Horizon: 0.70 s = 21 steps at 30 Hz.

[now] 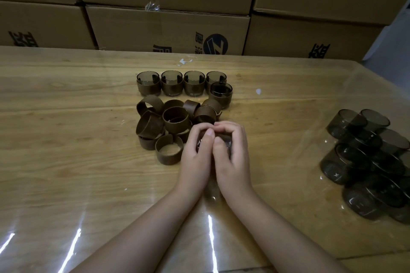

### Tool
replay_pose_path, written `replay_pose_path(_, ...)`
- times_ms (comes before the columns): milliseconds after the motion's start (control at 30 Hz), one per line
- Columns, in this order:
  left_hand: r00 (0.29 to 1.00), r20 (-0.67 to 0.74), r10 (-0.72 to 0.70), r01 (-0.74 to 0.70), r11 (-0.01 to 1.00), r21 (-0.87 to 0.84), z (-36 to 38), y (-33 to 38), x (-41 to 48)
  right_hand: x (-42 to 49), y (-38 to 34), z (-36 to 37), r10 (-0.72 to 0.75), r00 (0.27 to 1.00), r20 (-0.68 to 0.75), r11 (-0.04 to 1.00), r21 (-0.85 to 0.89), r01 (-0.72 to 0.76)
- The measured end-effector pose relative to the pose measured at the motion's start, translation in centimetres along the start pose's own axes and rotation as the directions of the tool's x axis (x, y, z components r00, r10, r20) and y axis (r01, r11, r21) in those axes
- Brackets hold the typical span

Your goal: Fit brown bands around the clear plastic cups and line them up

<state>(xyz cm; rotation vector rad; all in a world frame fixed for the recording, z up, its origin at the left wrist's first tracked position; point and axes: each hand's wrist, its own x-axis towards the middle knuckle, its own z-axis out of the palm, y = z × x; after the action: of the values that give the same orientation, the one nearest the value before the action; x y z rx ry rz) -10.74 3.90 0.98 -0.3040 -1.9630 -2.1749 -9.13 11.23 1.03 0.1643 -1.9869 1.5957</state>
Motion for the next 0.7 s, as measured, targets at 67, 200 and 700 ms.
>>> replay_pose_path(67,0.998,-0.029,0.062,-0.060,0.995,0.074,0.0,-0.3,-0.2,0.0,-0.4,0.2,0.240,0.970,0.045,0.943,0.229,-0.243)
replay_pose_path(200,0.970,0.001,0.244,-0.236,0.938,0.253,0.0,-0.3,-0.6,0.5,0.0,-0.4,0.527,0.826,0.201,0.691,0.465,-0.554)
replay_pose_path(700,0.967,0.135,-0.215,0.223,0.974,-0.041,-0.6,0.2,0.7,0.8,1.0,-1.2,0.141,0.987,0.081,0.975,0.161,-0.153)
